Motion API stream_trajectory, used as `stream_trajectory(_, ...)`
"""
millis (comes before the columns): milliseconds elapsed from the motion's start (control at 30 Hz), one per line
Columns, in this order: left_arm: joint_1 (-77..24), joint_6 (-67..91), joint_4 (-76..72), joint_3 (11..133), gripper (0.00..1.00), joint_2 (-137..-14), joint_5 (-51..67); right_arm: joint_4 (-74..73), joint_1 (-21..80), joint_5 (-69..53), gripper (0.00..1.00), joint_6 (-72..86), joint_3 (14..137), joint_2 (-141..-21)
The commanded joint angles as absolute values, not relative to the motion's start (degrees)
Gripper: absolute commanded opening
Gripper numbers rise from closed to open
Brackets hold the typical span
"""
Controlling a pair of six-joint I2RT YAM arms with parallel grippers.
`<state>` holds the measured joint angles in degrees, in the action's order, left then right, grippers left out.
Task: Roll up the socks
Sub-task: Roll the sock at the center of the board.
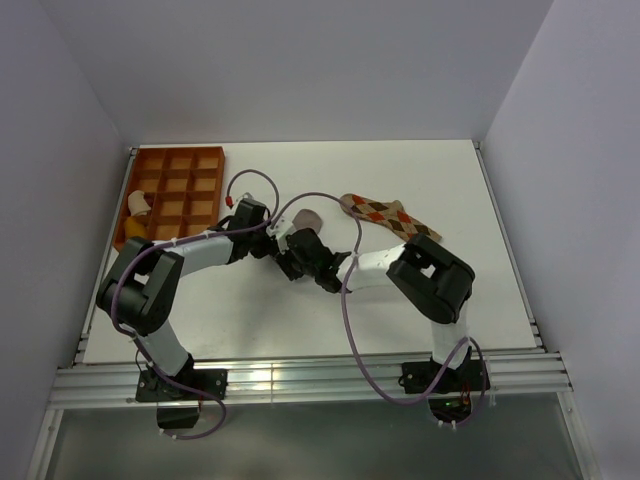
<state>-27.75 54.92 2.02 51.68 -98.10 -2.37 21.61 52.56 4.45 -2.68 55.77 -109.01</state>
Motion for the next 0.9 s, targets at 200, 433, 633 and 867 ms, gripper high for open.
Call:
stream_trajectory(200,-28.30,55.54,4.22,52.65,0.01,-98.00,-2.11,22.16,53.70,7.56,0.00,-1.59,59.41,-110.13)
stream_trajectory(433,-27.16,58.71,0.79,47.82,0.36,-93.09,-3.60,18.98,49.41,-2.97,0.00,8.15,58.63,-109.86)
stream_trajectory(633,-25.05,61.26,-3.07,42.99,0.57,-88.16,-4.31,22.31,42.29,-18.97,0.00,19.39,56.61,-110.39)
stream_trajectory(867,-24.87,61.61,-9.13,39.12,0.58,-86.84,-0.53,28.30,34.99,-35.15,0.00,34.88,57.13,-114.87)
